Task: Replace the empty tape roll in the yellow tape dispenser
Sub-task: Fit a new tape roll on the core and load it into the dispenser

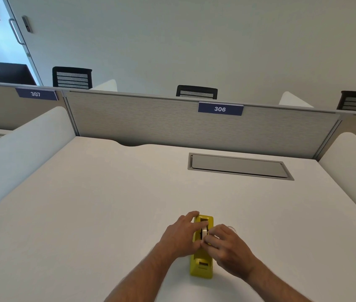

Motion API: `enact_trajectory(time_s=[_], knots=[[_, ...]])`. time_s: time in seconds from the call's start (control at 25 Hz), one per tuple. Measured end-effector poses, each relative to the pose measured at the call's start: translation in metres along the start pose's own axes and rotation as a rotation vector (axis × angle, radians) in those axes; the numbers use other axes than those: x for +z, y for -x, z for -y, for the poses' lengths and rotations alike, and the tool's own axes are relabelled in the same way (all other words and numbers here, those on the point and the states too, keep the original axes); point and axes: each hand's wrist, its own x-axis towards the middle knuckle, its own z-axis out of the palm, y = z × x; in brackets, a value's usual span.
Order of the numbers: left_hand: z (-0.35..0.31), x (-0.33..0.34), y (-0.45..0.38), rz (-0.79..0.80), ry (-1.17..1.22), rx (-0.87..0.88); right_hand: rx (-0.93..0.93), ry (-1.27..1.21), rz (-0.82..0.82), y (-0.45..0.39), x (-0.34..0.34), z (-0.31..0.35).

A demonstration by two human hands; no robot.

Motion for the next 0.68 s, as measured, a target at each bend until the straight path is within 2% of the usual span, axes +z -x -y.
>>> enact_trajectory(time_s=[0.68], knots=[[-0.002, -0.004, -0.002, 0.055, 0.022, -0.002, -0.048, 0.008, 0.081, -0.007, -0.003, -0.021]])
